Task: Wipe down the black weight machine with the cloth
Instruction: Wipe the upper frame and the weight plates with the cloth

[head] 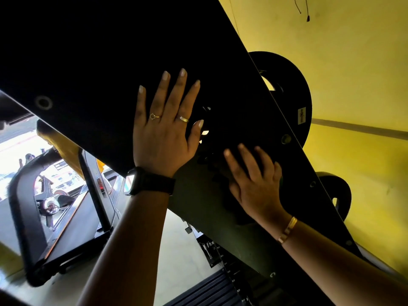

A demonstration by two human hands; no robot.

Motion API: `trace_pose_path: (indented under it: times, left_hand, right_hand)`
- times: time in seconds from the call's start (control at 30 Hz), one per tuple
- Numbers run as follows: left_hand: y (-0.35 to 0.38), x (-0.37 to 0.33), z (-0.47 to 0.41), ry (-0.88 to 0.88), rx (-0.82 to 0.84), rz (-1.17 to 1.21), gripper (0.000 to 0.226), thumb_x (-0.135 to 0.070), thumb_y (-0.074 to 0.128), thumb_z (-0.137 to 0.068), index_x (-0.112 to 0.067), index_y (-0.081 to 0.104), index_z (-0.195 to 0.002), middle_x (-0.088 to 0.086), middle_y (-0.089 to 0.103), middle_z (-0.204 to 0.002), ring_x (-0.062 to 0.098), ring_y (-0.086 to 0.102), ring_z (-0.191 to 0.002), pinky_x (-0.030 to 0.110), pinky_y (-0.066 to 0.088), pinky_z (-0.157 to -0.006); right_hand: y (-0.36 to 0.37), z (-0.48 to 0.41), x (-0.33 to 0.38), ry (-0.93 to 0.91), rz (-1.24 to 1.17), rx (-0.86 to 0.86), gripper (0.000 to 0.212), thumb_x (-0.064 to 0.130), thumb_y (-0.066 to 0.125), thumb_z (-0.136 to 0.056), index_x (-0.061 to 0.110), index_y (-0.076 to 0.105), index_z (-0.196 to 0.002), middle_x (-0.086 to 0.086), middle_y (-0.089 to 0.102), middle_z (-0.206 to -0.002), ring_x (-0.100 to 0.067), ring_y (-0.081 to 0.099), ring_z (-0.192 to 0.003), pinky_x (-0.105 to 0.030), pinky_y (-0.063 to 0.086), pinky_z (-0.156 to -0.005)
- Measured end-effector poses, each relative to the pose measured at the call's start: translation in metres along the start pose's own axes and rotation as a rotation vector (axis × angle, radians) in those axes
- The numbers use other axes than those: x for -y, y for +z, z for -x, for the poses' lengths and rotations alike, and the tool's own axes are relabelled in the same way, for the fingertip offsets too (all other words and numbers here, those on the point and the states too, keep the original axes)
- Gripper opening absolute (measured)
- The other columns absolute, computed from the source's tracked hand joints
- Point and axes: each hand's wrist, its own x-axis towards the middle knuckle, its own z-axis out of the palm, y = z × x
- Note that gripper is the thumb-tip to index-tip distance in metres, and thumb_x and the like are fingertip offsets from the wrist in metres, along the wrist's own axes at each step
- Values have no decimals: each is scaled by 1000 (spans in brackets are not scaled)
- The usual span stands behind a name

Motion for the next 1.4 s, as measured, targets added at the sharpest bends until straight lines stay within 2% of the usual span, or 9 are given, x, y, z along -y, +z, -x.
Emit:
trace_pose_path:
  times: [0.07, 0.2, 0.27, 0.43, 0.67, 0.8, 0.97, 1.17, 1.4]
  left_hand:
    - [0, 0, -1, -9, 6, 1, 58, -47, 35, -101, -20, 31, -152, 8, 29, -158, 29, 24, -146, 47, 7, -118]
    - [-1, -1, -1, -14, 9, -2, 60, -48, 36, -101, -19, 30, -153, 9, 29, -158, 28, 24, -146, 48, 9, -118]
    - [0, -1, 0, -9, 4, -10, 60, -47, 36, -101, -18, 30, -153, 9, 29, -158, 28, 24, -146, 48, 10, -118]
    - [0, 0, -1, -2, -19, -11, 59, -45, 40, -100, -17, 33, -151, 9, 32, -156, 28, 26, -145, 48, 11, -118]
    - [-1, -1, 0, 7, -4, 3, 58, -45, 33, -101, -16, 36, -150, 10, 33, -156, 30, 27, -144, 49, 11, -118]
    - [-2, -2, 0, 1, 2, -8, 58, -45, 37, -101, -17, 33, -151, 9, 31, -156, 29, 26, -145, 50, 13, -117]
    - [0, 0, -1, 5, 14, -13, 59, -45, 37, -101, -17, 30, -153, 10, 29, -157, 30, 23, -146, 49, 10, -118]
    - [0, -1, 1, 8, -12, 14, 57, -44, 39, -101, -17, 32, -151, 10, 32, -156, 30, 24, -145, 49, 11, -118]
    - [0, 0, 1, 18, 18, 14, 59, -45, 37, -101, -17, 29, -152, 11, 29, -157, 31, 22, -145, 49, 8, -118]
  right_hand:
    - [-3, -27, -5, 116, -17, -41, 69, 40, 51, -82, 23, 27, -145, -9, 25, -144, -37, 28, -126, -56, 42, -90]
    - [-7, -80, -8, 277, -17, -138, 65, 41, 43, -90, 19, 20, -148, -9, 21, -143, -31, 29, -125, -41, 34, -96]
    - [-12, -104, -2, 266, -8, -165, 66, 40, 44, -92, 16, 21, -149, -9, 23, -143, -31, 32, -124, -39, 36, -92]
    - [-25, -160, 13, 220, -9, -243, 61, 37, 51, -91, 12, 42, -145, -15, 52, -137, -37, 50, -116, -42, 42, -83]
    - [-35, -204, 4, 78, -162, -333, 46, 26, 62, -85, 11, 61, -128, -13, 60, -128, -39, 57, -112, -44, 48, -80]
    - [-25, -171, -12, 152, -132, -293, 45, 38, 52, -94, 14, 56, -133, -11, 54, -139, -39, 49, -125, -46, 46, -91]
    - [-7, -81, -23, 295, -60, -105, 60, 53, 39, -96, 20, 31, -145, -15, 34, -153, -40, 30, -138, -56, 38, -100]
    - [9, 16, -36, 310, 29, 85, 63, 59, 28, -95, 20, 32, -144, -12, 24, -153, -40, 23, -139, -59, 33, -97]
    - [8, 66, -35, 766, -144, 163, 64, 53, 24, -97, 21, 16, -151, -13, 17, -159, -37, 20, -141, -62, 34, -97]
